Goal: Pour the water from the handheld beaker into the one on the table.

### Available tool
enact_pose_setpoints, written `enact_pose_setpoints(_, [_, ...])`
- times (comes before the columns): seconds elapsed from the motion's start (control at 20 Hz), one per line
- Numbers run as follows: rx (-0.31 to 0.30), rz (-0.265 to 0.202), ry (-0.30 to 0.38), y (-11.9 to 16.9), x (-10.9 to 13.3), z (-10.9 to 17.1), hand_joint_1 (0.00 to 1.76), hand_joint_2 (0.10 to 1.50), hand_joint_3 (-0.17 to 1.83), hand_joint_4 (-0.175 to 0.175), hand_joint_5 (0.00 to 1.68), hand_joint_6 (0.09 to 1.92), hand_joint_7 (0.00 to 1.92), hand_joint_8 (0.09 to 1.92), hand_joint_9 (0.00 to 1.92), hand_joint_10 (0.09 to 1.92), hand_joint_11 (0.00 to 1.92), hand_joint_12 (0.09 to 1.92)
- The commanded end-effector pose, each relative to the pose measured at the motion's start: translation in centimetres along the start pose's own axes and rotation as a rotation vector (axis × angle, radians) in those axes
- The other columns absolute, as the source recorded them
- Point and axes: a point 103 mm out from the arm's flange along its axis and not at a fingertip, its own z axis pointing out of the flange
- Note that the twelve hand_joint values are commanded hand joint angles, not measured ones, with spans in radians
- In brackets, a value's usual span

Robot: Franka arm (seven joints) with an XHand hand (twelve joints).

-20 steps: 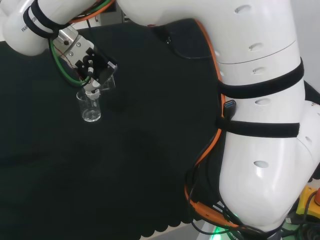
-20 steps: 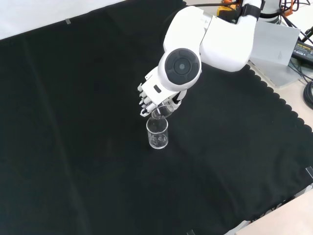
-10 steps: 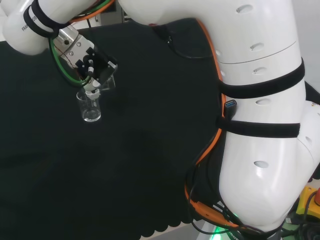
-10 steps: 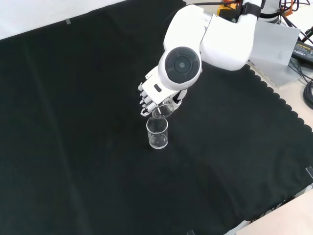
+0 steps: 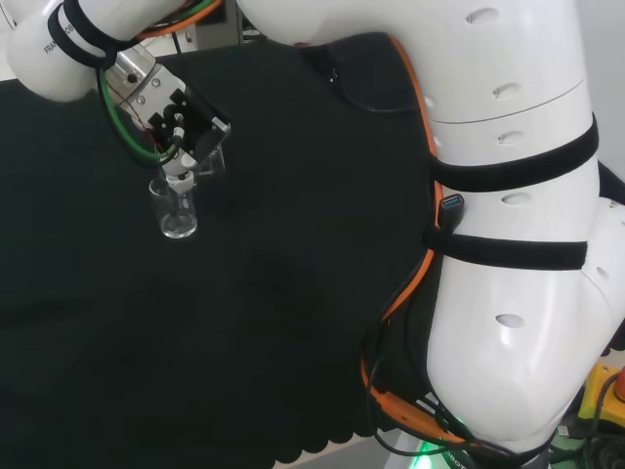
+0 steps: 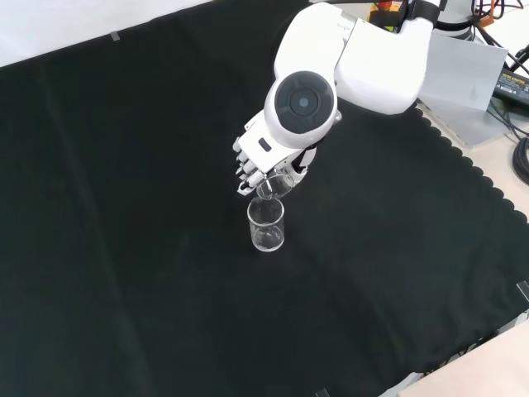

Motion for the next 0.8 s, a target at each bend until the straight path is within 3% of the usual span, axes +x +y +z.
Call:
enact_pose_setpoints(0.05, [-0.015, -0.005, 0.046, -0.2, -0.6, -0.2, 1.17, 1.02, -0.17, 0.049, 1.52, 0.09, 1.68, 0.09, 1.54, 0.29, 1.26, 0.8])
enact_pose_setpoints(0.35, [-0.043, -0.013, 0.136, -0.5, -1.3, -0.3, 1.17, 1.02, -0.17, 0.051, 1.52, 0.09, 1.68, 0.09, 1.53, 0.29, 1.26, 0.8])
enact_pose_setpoints(0.8, [-0.107, -0.027, 0.356, -0.9, -3.3, 0.6, 1.17, 1.02, -0.17, 0.078, 1.52, 0.09, 1.68, 0.09, 1.52, 0.32, 1.2, 0.82])
